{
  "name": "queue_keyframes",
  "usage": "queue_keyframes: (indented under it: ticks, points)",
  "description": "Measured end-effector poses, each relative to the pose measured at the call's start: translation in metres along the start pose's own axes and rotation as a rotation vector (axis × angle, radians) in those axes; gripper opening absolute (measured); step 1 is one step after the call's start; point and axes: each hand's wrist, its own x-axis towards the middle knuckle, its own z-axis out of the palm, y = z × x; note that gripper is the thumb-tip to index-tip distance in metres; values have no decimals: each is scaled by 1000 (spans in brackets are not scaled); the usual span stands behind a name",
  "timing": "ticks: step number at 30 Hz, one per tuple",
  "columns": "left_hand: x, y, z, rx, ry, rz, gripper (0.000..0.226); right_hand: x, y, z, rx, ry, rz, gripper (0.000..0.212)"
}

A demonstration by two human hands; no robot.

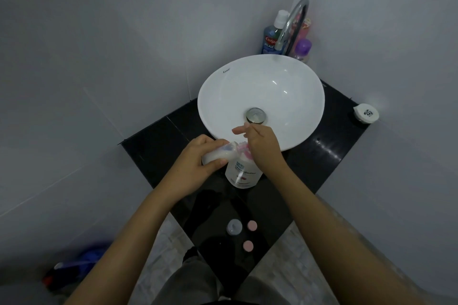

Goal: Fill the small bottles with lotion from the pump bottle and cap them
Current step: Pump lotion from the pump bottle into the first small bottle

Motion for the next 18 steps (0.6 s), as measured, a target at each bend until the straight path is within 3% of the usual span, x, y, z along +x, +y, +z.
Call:
queue_keyframes:
  ticks: [8,14,18]
  points:
    - [-4,5,-4,-8,32,39,36,0,-20,-15,-20,-44,-76,32]
    - [-1,-1,0,-26,26,17,36,2,-5,-5,89,9,1,36]
    - [-1,-5,1,-38,0,14,38,2,4,1,19,35,13,38]
